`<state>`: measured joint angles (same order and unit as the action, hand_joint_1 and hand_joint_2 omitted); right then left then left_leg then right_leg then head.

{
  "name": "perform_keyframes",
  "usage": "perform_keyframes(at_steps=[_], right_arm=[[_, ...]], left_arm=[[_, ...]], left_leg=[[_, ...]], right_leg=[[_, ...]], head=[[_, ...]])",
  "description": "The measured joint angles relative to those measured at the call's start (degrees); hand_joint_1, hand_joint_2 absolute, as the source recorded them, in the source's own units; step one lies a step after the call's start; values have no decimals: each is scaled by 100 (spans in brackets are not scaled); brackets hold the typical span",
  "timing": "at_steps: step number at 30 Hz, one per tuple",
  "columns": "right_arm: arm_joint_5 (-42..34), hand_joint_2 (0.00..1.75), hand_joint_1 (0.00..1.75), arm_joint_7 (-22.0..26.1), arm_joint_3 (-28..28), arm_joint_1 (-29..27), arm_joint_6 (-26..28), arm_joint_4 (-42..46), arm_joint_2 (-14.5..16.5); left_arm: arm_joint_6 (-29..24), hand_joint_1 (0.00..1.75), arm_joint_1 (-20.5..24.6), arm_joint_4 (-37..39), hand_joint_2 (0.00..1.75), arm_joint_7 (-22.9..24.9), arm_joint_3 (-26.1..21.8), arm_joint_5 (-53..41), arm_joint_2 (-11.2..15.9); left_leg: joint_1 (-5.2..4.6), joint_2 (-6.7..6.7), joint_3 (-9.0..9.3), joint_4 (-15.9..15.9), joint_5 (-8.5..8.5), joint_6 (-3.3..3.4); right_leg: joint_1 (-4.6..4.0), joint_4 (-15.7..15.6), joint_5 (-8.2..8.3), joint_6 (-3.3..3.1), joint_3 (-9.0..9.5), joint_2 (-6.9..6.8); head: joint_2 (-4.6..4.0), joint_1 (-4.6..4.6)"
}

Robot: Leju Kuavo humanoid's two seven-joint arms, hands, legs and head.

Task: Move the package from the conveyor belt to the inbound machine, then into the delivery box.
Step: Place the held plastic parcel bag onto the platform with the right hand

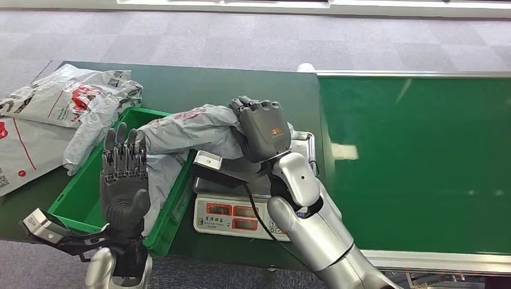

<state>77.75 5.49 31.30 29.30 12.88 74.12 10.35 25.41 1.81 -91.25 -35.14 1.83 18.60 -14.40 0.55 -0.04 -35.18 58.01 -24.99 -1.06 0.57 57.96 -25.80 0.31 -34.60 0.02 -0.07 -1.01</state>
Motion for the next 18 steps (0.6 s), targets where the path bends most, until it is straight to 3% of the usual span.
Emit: perform_keyframes(at_steps=[15, 16, 18], right_arm=[[-92, 175, 175, -13, 337, 50, -40, -308, 65], [-91, 175, 131, -20, 338, 50, -45, -311, 68], [-87, 87, 44, -27, 341, 50, -47, -311, 73]], left_arm=[[-195, 0, -197, -27, 175, -105, 73, 46, 107], [-208, 0, -208, -32, 175, -108, 77, 52, 112], [-228, 0, -233, -46, 175, -110, 87, 56, 116]], left_leg=[[0, 1, -1, 0, 0, -1], [0, 1, 0, 0, 0, -1], [-1, 1, 0, 0, 0, -1]], right_leg=[[-6, 0, 0, -1, -1, 0], [-6, 0, 0, -1, -1, 0], [-6, 0, 0, -1, -1, 0]], head=[[0, -1], [0, -1], [0, -1]])
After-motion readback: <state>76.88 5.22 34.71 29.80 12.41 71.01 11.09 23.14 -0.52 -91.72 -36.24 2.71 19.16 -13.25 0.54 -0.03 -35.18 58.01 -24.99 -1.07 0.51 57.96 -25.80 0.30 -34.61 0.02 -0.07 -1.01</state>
